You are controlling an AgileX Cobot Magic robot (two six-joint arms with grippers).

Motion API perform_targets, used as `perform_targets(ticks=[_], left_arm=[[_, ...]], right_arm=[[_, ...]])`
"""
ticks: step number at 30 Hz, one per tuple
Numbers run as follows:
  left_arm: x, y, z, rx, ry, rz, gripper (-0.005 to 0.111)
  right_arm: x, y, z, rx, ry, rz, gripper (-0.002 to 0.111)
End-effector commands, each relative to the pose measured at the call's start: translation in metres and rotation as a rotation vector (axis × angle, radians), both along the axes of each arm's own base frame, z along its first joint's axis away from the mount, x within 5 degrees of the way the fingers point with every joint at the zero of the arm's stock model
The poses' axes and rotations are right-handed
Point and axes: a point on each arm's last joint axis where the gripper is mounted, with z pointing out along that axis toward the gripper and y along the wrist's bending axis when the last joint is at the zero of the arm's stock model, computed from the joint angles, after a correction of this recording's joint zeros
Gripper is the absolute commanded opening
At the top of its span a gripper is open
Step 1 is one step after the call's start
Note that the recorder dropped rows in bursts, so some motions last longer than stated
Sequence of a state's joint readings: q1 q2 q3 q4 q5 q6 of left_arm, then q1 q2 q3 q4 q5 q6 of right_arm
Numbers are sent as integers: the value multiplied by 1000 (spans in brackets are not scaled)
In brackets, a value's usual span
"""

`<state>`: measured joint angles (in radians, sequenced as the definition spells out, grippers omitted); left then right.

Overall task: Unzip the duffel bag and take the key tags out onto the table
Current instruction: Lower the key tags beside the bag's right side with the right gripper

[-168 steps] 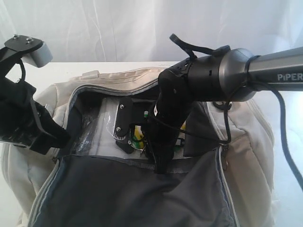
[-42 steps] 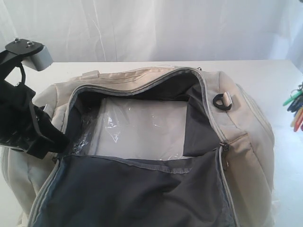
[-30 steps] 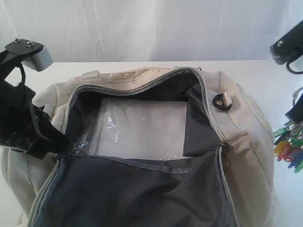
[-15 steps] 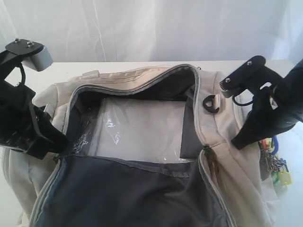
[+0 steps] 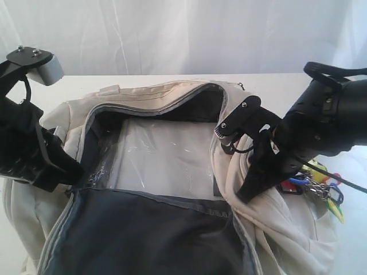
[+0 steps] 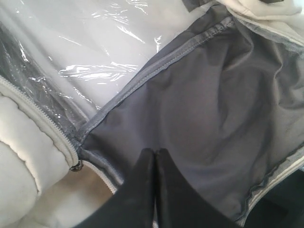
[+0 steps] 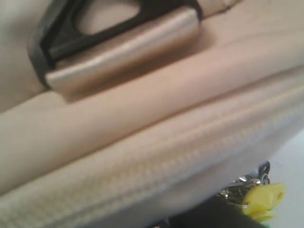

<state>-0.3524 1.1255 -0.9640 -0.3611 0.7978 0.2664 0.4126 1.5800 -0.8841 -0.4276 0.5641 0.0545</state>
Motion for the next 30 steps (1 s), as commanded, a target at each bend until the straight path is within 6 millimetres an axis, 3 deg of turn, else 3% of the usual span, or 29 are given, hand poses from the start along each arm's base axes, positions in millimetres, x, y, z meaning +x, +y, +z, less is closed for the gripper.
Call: perform_targets(ticks=[1, 12, 24, 26, 30], left_arm=[[-1, -1, -3, -11, 24, -1, 0], [-1, -1, -3, -11, 26, -2, 0], [-1, -1, -3, -11, 26, -2, 0], [-1, -1, -3, -11, 26, -2, 0], [-1, -1, -3, -11, 26, -2, 0]], right_arm=[[5, -4, 9, -14, -35, -44, 0], [1, -44, 29, -5, -59, -270, 0], [0, -40, 28, 94, -32, -313, 1], [-1, -40, 30, 98, -36, -315, 8], [-5, -42, 39, 108, -60, -317, 34]])
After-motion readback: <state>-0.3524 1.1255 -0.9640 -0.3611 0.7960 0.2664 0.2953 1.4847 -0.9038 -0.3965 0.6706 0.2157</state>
